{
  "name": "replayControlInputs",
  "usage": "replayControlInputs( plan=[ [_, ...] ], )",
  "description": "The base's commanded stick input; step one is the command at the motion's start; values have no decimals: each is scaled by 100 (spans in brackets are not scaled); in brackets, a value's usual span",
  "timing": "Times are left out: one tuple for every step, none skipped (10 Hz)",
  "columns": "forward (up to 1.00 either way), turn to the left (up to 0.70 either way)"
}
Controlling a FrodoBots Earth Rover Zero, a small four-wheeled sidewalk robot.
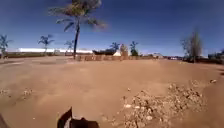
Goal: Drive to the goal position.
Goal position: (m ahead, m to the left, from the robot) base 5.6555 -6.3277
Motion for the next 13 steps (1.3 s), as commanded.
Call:
replayControlInputs(
  plan=[
    [70,0],
    [70,0],
    [70,0],
    [70,0],
    [70,0],
    [70,0],
    [70,0],
    [70,0],
    [70,0],
    [70,0],
    [70,0],
    [70,0],
    [70,0]
  ],
)
